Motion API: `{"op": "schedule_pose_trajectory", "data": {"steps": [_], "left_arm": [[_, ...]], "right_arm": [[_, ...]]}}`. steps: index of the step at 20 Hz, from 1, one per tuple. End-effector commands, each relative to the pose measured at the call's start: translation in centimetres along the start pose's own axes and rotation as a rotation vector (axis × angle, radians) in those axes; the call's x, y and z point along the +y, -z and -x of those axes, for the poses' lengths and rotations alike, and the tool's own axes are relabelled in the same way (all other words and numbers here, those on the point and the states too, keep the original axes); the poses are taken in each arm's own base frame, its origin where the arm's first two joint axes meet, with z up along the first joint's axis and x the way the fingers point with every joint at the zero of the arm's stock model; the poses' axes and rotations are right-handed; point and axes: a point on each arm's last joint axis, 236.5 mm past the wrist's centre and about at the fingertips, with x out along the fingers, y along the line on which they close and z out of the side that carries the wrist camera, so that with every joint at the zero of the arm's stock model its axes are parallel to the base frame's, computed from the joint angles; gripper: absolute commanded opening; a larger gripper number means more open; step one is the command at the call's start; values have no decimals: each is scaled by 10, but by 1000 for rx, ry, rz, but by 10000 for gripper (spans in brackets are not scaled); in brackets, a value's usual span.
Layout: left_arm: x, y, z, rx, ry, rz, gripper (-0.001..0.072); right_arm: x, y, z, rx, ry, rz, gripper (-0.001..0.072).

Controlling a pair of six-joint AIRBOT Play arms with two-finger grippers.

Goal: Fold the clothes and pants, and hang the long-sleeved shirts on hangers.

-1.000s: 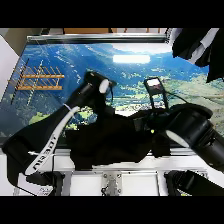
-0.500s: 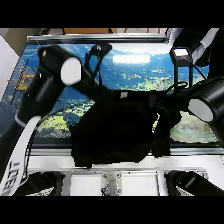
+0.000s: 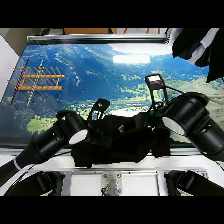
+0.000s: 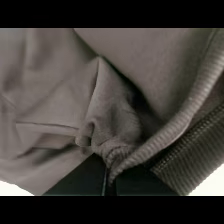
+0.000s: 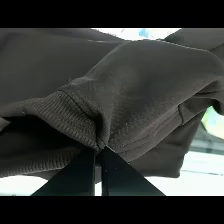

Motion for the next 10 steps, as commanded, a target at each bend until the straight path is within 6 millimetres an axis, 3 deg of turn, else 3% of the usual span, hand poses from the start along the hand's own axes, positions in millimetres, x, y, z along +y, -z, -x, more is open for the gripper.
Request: {"op": "schedule_pose_trajectory", "data": {"steps": [1,2,3,4,5,8,10], "left_arm": [[-30,11,-6,-25,154,62,14],[-34,10,-3,-37,172,64,15],[-37,8,1,-47,186,52,178],[-38,4,6,-64,192,49,525],[-37,-2,13,-84,202,58,709],[-22,-30,46,-181,214,73,704],[3,-55,75,-267,202,93,704]], "right_arm": [[6,7,-7,35,1,9,20],[6,7,-6,35,0,10,20],[6,8,-6,35,0,11,20],[8,9,-6,40,-7,10,20],[9,9,-6,43,-12,10,21],[12,12,-6,52,-23,11,21],[12,12,-6,52,-22,11,21]]}}
